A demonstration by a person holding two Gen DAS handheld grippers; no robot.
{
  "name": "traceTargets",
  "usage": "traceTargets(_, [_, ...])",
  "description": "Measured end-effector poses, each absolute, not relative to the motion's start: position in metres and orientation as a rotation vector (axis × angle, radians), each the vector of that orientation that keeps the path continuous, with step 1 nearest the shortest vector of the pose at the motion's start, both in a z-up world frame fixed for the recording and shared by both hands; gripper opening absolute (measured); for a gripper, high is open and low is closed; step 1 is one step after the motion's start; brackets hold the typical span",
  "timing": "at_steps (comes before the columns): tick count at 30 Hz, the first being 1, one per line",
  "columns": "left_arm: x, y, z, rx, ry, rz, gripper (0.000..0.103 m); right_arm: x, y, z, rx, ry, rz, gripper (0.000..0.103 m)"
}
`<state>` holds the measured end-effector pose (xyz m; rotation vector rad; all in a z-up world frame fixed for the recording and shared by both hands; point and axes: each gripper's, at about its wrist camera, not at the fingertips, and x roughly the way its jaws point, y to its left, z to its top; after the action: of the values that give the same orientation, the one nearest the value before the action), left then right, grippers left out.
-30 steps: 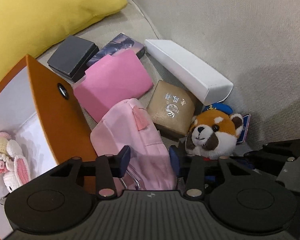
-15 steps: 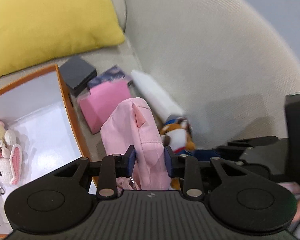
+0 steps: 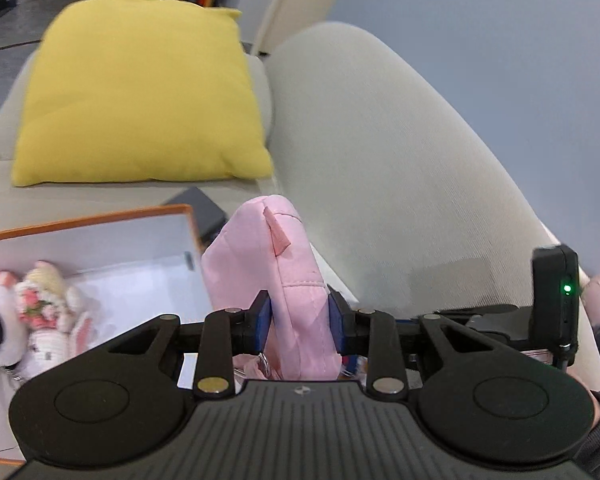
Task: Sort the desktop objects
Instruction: 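Carry the red panda into the box with the right tool and release it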
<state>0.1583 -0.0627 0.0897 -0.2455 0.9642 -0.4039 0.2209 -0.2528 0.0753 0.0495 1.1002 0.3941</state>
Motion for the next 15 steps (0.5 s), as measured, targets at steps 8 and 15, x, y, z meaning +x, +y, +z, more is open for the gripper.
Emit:
traceTargets(8, [0.147,-0.003,0.09,-0.336,0.922,-0.335,0.034,0.215,-0.239,0.101,0.057,1.051,0.445,0.016])
traceTargets(15, [0.138,0.046,0.091,-0.413,0.879,-0.289,0.034,0.21,-0.206,0.133,0.034,0.989,0.484,0.016])
